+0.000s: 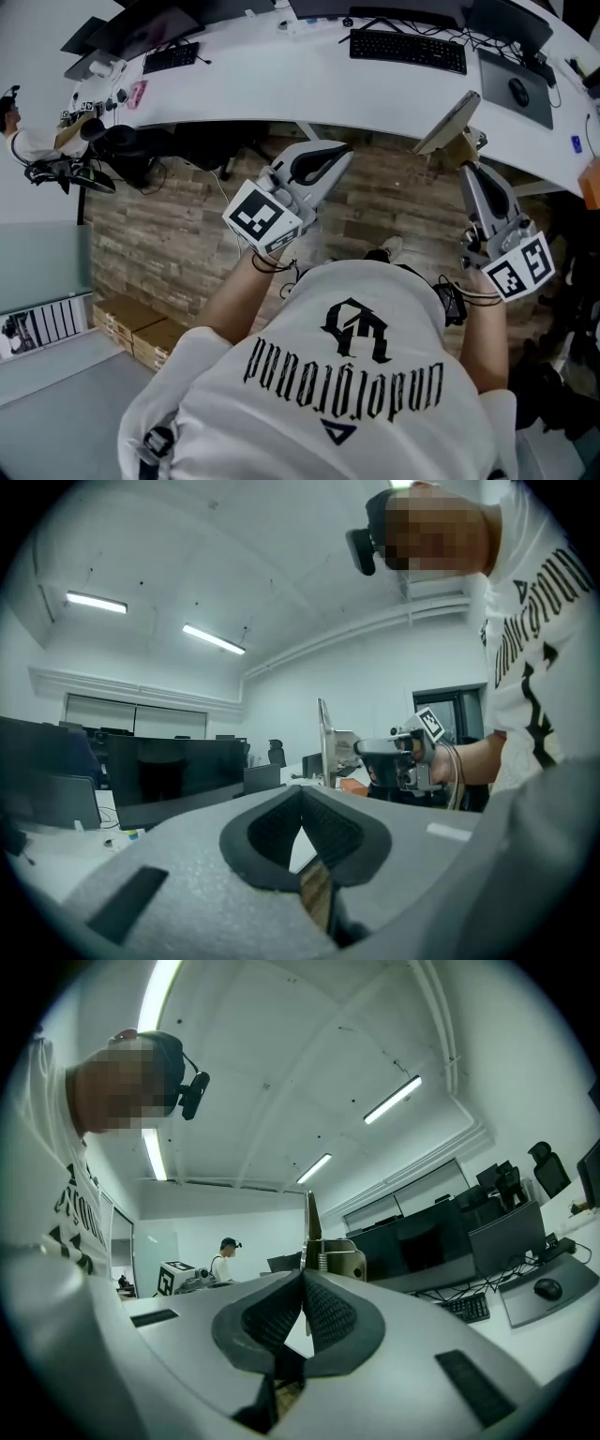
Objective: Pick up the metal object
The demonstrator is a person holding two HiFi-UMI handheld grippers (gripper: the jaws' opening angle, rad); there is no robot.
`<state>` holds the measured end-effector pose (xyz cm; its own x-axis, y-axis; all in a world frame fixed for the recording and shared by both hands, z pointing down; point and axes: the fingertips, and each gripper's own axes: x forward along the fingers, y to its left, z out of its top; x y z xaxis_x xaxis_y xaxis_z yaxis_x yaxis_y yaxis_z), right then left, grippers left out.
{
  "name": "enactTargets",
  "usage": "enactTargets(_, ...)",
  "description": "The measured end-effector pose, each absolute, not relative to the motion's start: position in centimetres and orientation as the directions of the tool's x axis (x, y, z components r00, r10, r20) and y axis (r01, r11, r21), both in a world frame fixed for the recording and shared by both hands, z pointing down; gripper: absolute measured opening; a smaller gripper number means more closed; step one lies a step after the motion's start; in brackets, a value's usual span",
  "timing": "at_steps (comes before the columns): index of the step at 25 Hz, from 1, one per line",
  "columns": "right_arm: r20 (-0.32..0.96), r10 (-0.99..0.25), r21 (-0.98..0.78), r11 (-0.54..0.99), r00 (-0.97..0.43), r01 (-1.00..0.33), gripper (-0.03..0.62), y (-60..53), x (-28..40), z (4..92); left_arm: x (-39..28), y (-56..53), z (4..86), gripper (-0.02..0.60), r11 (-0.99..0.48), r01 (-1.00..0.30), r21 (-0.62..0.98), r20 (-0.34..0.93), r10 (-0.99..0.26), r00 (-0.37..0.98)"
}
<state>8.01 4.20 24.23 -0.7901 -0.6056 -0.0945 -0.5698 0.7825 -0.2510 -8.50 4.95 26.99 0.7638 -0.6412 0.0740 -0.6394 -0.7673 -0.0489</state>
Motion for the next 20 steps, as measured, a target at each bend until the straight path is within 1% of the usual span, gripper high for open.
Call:
enactTargets(12, -0.102, -0.658, -0.244, 0.744, -0.746, -0.622, 0.017, 15.1, -0.2, 24.2, -17.6, 15.8, 26.8, 0.015, -0.803, -0.593, -0.051, 0.079, -0.595, 0.8)
enactTargets(20, -0.107, -0.691, -0.222, 0.718, -0.715, -0.66, 0.017, 20.7, -3.7, 24.6, -21.5, 20.6, 27.4, 0.014, -0.824, -0.565, -0.043, 0.059, -0.567, 0.822)
